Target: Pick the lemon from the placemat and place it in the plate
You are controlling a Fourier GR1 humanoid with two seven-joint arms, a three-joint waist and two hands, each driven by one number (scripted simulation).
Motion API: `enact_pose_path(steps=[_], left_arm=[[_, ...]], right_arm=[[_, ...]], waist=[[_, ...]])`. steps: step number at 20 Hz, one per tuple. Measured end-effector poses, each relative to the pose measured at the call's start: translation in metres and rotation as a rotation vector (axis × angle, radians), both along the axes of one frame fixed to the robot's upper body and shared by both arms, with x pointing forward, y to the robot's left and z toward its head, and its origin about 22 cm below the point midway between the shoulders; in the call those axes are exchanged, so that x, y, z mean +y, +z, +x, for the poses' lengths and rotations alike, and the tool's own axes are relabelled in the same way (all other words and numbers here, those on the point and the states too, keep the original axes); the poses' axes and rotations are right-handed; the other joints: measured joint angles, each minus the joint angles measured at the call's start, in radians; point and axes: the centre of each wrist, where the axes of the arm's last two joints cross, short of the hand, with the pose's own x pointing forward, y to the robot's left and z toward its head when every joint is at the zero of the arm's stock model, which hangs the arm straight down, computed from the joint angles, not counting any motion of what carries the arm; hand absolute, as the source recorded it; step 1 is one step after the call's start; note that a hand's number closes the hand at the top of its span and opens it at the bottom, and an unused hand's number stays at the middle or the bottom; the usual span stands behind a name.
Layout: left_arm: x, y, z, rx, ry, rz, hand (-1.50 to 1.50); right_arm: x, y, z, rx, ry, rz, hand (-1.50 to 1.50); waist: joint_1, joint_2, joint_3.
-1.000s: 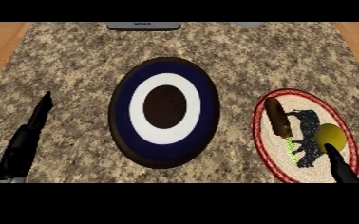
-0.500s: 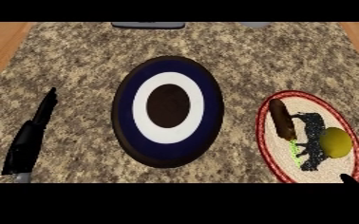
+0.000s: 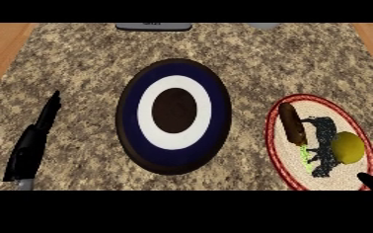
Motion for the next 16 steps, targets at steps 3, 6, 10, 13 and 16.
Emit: enact_pose_path(steps=[3,6,10,13,16], left_arm=[[0.003,-0.003,0.000,0.000,0.003,-0.003,0.00],[0.003,-0.003,-0.005,0.005,0.006,-0.006,0.00],[0.008,-0.004,-0.008,0.005,0.005,-0.007,0.00],[0.006,-0.004,-0.009,0.003,0.011,-0.012,0.00],[0.006,-0.007,-0.014,0.006,0.007,-0.010,0.00]], right_arm=[[-0.005,-0.003,0.012,0.068,0.034,0.022,-1.50],[-0.010,-0.007,0.027,0.103,0.060,0.037,-1.50],[-0.009,-0.014,0.039,0.125,0.097,0.054,-1.50],[-0.008,-0.020,0.050,0.133,0.130,0.067,-1.50],[-0.008,-0.033,0.056,0.136,0.161,0.084,-1.50]], waist=[[-0.005,-0.002,0.001],[-0.008,-0.004,0.002],[-0.013,-0.005,0.002],[-0.015,-0.006,0.002],[-0.017,-0.006,0.002]])
